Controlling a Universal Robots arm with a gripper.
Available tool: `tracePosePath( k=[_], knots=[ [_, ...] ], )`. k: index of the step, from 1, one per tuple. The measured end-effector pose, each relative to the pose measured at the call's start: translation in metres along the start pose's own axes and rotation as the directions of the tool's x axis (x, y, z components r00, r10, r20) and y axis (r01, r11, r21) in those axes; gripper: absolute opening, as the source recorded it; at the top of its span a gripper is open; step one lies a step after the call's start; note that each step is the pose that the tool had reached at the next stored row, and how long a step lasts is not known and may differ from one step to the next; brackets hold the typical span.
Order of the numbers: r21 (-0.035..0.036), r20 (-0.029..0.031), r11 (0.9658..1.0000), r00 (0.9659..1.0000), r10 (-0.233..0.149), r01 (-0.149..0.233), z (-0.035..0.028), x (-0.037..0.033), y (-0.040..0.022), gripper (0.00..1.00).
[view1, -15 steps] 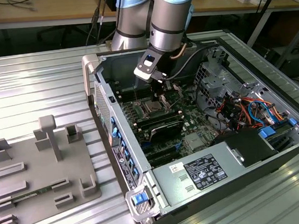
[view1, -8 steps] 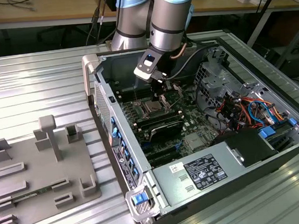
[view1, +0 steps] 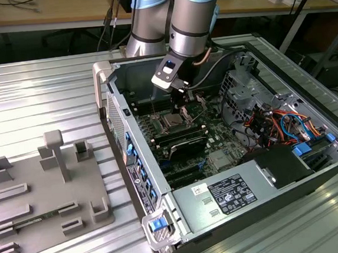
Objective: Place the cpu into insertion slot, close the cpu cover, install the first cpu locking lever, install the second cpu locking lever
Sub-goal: 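Close the cpu cover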
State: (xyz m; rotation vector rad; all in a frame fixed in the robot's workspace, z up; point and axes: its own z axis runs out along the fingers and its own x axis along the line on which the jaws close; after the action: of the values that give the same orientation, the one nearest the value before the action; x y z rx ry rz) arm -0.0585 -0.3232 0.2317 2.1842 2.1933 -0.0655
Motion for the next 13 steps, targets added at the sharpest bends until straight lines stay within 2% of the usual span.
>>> tracePosePath(
  k=[8, 13],
  knots=[
    [-0.0001, 0.0, 1.0, 1.0, 0.0, 0.0, -0.0034, -0.0002, 0.0, 0.11],
    [-0.0001, 0.0, 1.0, 1.0, 0.0, 0.0, -0.0092, -0.0006, 0.0, 0.11]
  ],
)
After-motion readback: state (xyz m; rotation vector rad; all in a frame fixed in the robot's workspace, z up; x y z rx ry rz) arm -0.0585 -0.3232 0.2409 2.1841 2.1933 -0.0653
